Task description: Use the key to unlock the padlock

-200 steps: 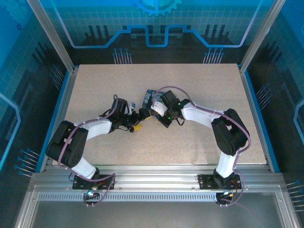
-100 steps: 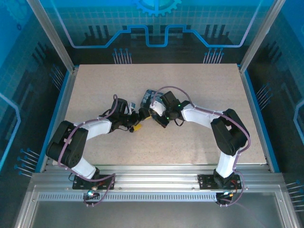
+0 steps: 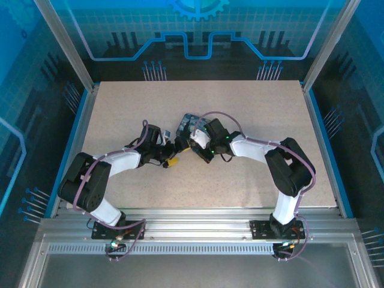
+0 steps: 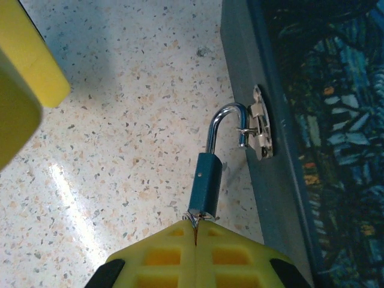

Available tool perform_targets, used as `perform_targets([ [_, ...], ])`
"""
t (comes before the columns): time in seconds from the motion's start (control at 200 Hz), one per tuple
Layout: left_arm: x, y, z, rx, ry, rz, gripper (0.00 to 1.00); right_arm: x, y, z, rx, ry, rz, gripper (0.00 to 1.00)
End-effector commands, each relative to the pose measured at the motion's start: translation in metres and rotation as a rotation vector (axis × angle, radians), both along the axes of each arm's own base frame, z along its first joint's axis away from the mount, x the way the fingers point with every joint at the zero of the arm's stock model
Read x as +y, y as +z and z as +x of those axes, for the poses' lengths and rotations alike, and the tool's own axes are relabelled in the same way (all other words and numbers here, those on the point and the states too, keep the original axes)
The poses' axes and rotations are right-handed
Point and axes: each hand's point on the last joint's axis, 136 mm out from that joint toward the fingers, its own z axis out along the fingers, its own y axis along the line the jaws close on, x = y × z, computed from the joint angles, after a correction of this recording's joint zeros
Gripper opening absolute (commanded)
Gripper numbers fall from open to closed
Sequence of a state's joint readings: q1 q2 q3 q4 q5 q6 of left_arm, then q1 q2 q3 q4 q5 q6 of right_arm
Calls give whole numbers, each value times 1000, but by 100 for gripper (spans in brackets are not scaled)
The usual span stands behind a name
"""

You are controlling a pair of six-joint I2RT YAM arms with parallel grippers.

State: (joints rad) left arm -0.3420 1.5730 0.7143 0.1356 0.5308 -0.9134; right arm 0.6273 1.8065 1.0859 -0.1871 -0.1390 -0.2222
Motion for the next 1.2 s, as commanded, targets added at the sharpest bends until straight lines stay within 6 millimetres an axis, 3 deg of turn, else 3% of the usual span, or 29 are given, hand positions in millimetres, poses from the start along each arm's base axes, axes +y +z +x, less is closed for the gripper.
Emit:
perform_targets([
  [0.0, 4, 8, 1, -21, 2, 3, 99, 2, 13, 4, -89, 33, 38, 0],
  [0.79, 6, 7, 0, -17, 7, 8, 99, 4, 21, 19, -111, 69, 53, 0],
  [1.196, 6, 9, 2, -18, 9, 6, 99, 2, 19, 14, -92, 63, 51, 0],
])
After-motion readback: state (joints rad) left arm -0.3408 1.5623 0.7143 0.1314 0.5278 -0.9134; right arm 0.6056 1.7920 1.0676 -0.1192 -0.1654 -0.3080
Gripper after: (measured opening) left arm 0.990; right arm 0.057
